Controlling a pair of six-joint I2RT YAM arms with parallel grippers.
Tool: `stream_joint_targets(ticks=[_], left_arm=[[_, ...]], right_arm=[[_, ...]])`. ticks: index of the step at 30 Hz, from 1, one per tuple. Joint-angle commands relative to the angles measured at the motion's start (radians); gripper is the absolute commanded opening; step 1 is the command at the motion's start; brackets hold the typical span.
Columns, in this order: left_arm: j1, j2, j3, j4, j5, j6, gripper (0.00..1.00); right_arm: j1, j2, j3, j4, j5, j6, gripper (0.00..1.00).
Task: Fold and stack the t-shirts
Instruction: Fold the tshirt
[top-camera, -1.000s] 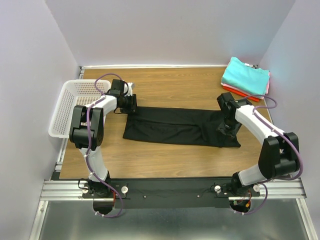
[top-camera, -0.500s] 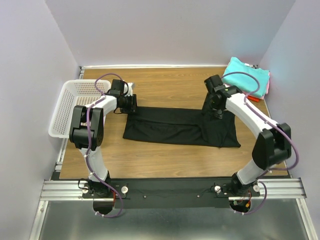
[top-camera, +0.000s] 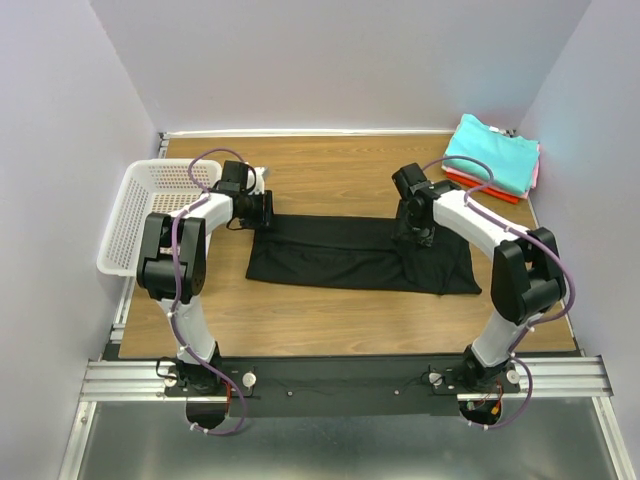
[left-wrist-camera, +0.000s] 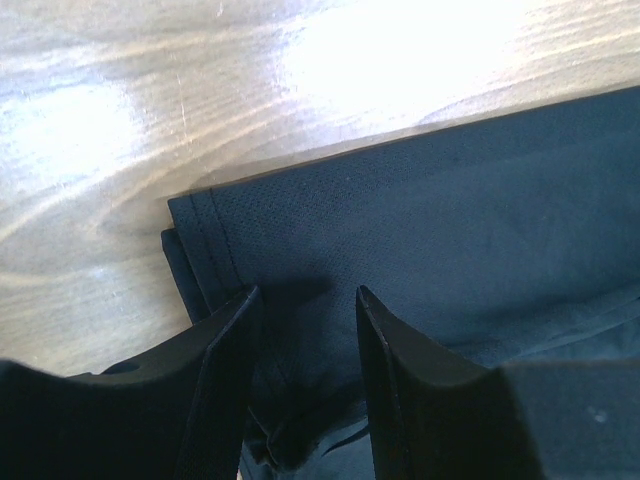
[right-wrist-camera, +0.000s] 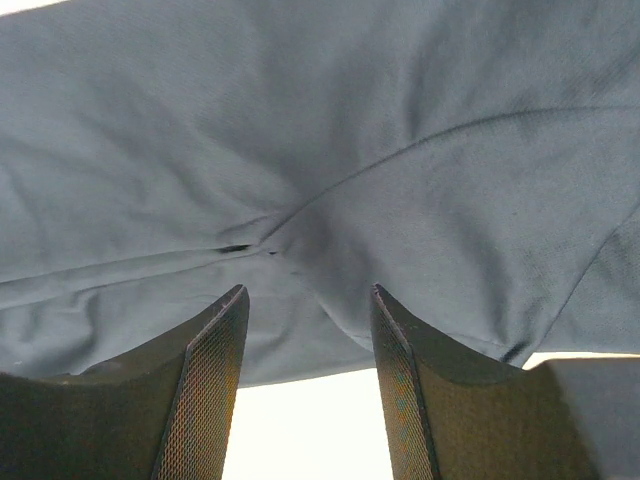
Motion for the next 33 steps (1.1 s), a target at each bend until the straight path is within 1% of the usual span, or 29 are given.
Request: stream_joint_targets(ticks=[1, 12, 15, 18, 19, 20, 21, 23, 27, 29, 30, 31, 33], left_arm=[[-0.004, -0.027, -0.039, -0.034, -0.021, 0.01, 0.51], [-0.004, -0.015, -0.039, -0.033, -0.024, 0.017, 0.51], [-0.004, -0.003, -0.039, -0.031, -0.029, 0.019, 0.51], [-0.004, 0.013, -0.045, -0.025, -0.037, 0.017, 0.51], [-0.004, 0.014, -0.045, -0.025, -0.04, 0.019, 0.51], [-0.004, 0.019, -0.045, -0.025, -0.04, 0.017, 0.51], [-0.004, 0.021, -0.047, -0.024, -0.044, 0.017, 0.51], [-0.003, 0.021, -0.048, -0.022, -0.047, 0.017, 0.51], [-0.001, 0.017, -0.053, -0.022, -0.052, 0.02, 0.51], [0.002, 0.017, -0.056, -0.024, -0.054, 0.022, 0.51], [0.002, 0.019, -0.054, -0.025, -0.055, 0.022, 0.51], [0.002, 0.021, -0.054, -0.025, -0.055, 0.02, 0.51], [0.003, 0.021, -0.057, -0.027, -0.055, 0.022, 0.51]], right_arm=[[-0.001, 0.033, -0.036, 0.023, 0.014, -0.021, 0.58], [-0.001, 0.044, -0.128, 0.066, -0.025, -0.013, 0.56], [0.0, 0.059, -0.133, 0.069, -0.034, -0.015, 0.52], [0.0, 0.058, -0.136, 0.067, -0.036, -0.018, 0.44], [0.0, 0.055, -0.138, 0.066, -0.039, -0.019, 0.35], [0.0, 0.047, -0.141, 0.063, -0.043, -0.019, 0.28], [-0.001, 0.032, -0.142, 0.059, -0.043, -0.018, 0.16], [0.0, 0.013, -0.142, 0.047, -0.033, -0.015, 0.1], [0.0, -0.039, -0.122, -0.048, 0.0, -0.007, 0.1], [0.0, -0.062, -0.108, -0.08, 0.032, -0.006, 0.13], [0.0, -0.085, -0.104, -0.118, 0.044, -0.004, 0.15], [0.0, -0.093, -0.098, -0.138, 0.056, -0.003, 0.2], [0.0, -0.114, -0.075, -0.213, 0.102, 0.011, 0.27]])
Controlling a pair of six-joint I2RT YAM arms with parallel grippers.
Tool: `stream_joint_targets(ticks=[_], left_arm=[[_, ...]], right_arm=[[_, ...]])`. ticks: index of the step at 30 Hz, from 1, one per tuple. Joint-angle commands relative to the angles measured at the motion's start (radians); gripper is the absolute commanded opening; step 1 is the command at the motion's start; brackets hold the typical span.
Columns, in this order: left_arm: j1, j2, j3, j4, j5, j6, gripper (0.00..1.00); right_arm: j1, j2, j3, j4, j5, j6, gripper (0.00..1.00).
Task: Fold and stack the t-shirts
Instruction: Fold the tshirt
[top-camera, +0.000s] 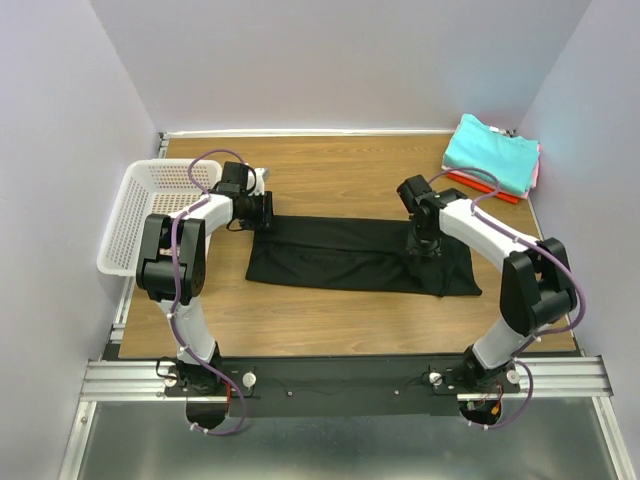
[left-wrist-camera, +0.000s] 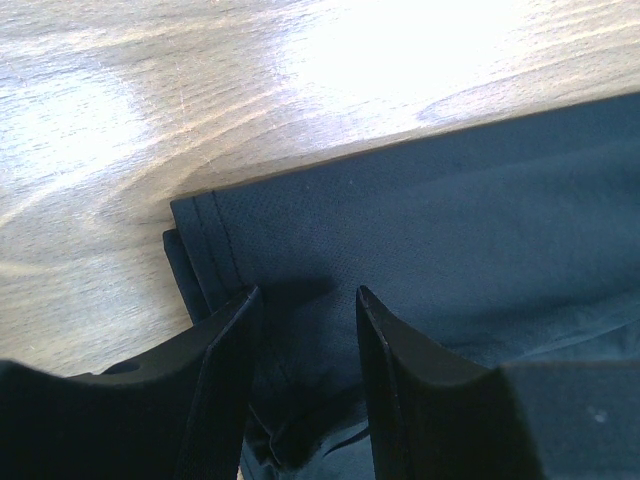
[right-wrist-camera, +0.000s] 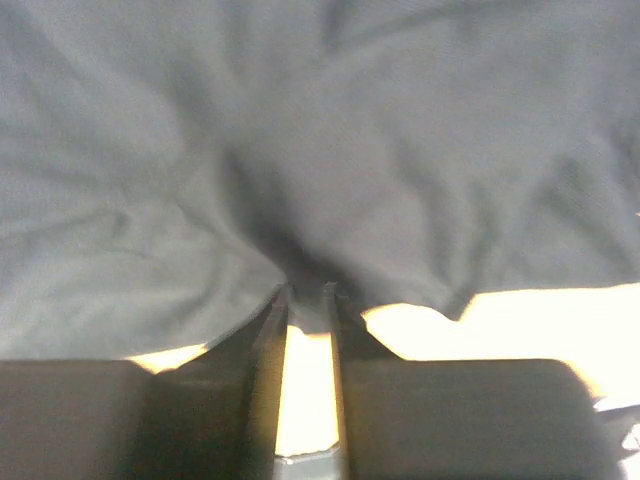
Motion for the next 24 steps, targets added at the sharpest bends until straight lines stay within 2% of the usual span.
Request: stream_joint_targets(ticks=[1, 5, 7, 10, 13, 17, 24], left_arm=[[0.003, 0.034, -0.035, -0.031, -0.044, 0.022, 0.51], [0.003, 0.036, -0.035, -0.031, -0.039, 0.022, 0.51], [0.001, 0.037, -0.035, -0.031, -0.033, 0.023, 0.51], [0.003, 0.042, -0.037, -0.028, -0.029, 0.022, 0.51], [0.003, 0.04, -0.04, -0.027, -0.026, 0.023, 0.51], [0.003, 0.037, -0.046, -0.022, -0.029, 0.023, 0.51], [0.003, 0.034, -0.046, -0.024, -0.029, 0.023, 0.51]], right_arm=[[0.0, -0.065, 0.055, -0.185, 0.118, 0.026, 0.33], [0.0, -0.083, 0.122, -0.308, 0.213, 0.046, 0.43], [0.0, -0.094, 0.149, -0.308, 0.194, 0.005, 0.45], [0.016, -0.134, 0.164, -0.201, 0.042, -0.052, 0.45], [0.036, -0.142, 0.135, -0.06, -0.187, -0.089, 0.45], [0.071, -0.094, 0.107, 0.028, -0.276, -0.094, 0.45], [0.076, 0.018, 0.064, 0.048, -0.199, -0.076, 0.45]])
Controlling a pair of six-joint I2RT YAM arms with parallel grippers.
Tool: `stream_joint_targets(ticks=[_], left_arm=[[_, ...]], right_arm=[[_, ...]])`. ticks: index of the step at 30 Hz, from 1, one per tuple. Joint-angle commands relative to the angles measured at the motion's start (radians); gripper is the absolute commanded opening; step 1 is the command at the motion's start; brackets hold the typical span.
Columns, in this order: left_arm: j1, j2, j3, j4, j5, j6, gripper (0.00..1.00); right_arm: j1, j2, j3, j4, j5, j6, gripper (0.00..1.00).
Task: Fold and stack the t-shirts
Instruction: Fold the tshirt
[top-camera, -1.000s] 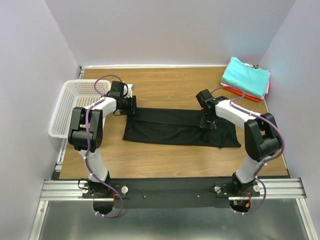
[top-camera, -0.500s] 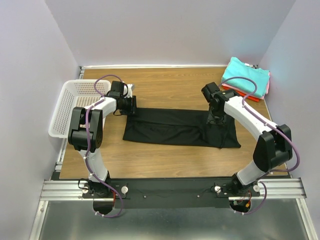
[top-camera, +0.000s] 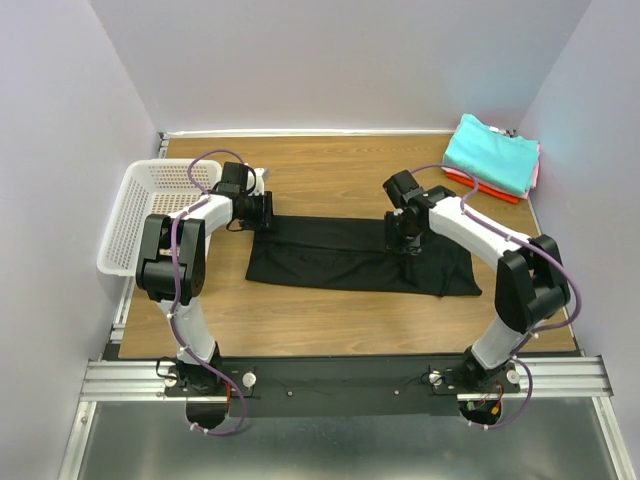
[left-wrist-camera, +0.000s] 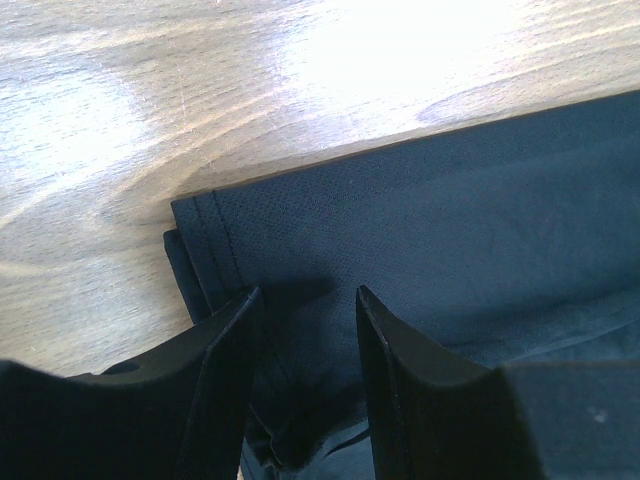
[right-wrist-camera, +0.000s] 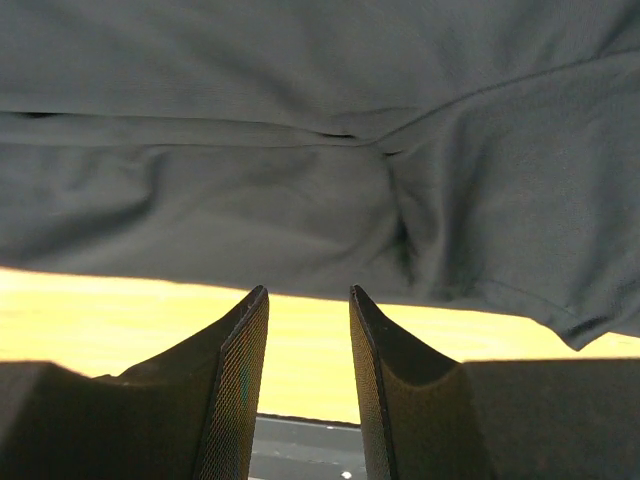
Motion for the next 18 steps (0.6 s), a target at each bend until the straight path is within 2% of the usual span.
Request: stream_joint_targets(ticks=[1, 18], left_arm=[[0.003, 0.034, -0.039, -0.032, -0.031, 0.023, 0.51], [0.004, 0.037, -0.039, -0.036, -0.031, 0.023, 0.51]], right_arm=[[0.001, 0.043, -0.03, 0.024, 0.002, -0.003, 0.45], [-0.003, 0.084, -0.137, 0.006, 0.177, 0.066, 0.45]])
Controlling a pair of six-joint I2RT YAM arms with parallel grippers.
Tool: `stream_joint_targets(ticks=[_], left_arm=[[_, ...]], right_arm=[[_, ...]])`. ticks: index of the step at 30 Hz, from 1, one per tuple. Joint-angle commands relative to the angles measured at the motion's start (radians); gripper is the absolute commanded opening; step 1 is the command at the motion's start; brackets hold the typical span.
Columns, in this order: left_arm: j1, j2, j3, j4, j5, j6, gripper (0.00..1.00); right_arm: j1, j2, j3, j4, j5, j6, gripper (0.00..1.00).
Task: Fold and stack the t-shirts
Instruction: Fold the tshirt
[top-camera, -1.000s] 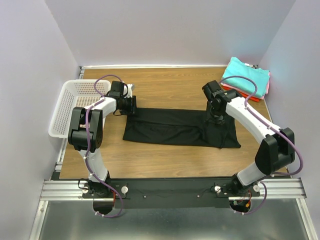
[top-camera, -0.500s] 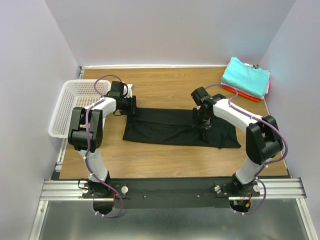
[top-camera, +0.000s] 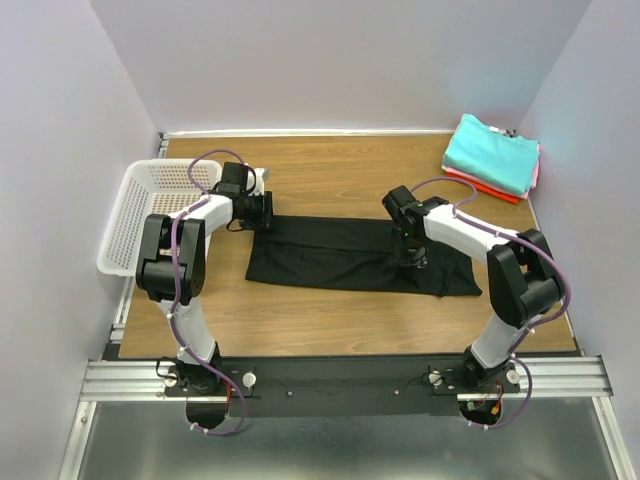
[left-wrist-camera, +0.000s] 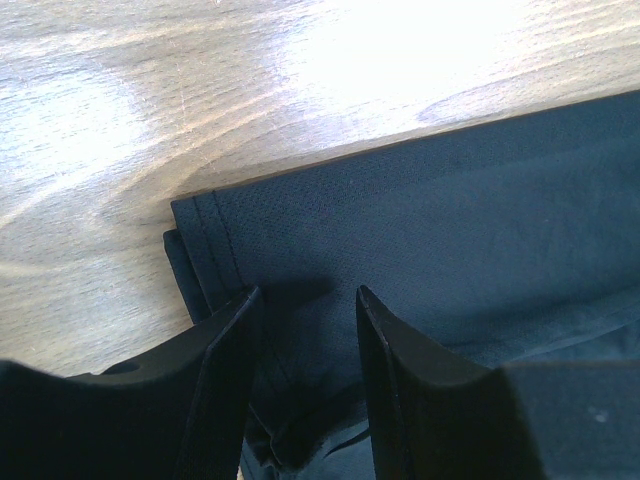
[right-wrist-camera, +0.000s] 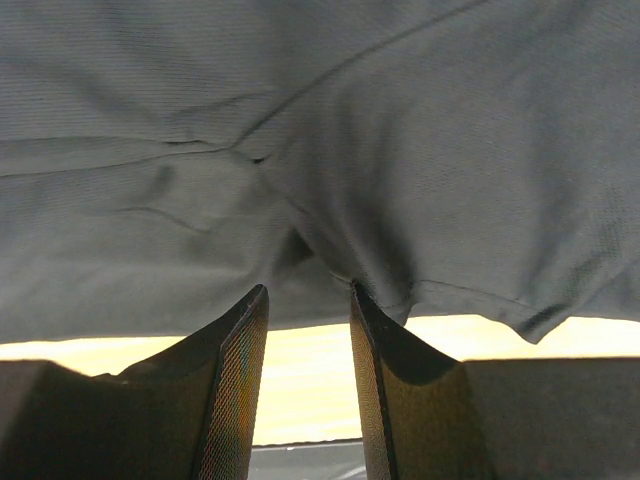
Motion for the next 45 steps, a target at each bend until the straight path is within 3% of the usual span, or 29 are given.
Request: stream_joint_targets(ticks=[1, 10, 26, 35, 45], left_arm=[[0.004, 0.037, -0.039, -0.033, -0.031, 0.024, 0.51], [0.006, 0.04, -0.042, -0.033, -0.031, 0.024, 0.51], [0.006, 0.042, -0.045, -0.03, -0.028, 0.024, 0.51], [0.006, 0.043, -0.045, -0.03, -0.025, 0.026, 0.51], [0.006, 0.047, -0.045, -0.03, -0.022, 0.026, 0.51]], right_arm=[[-0.003, 0.022, -0.034, -0.004, 0.072, 0.031, 0.45], [-0.005, 0.071, -0.008, 0.009, 0.137, 0.027, 0.44], [-0.012, 0.05, 0.0, 0.023, 0.161, 0.044, 0.25], [-0.014, 0.036, 0.008, 0.042, 0.115, 0.024, 0.0], [-0.014, -0.06, 0.037, 0.0, -0.052, 0.001, 0.0]])
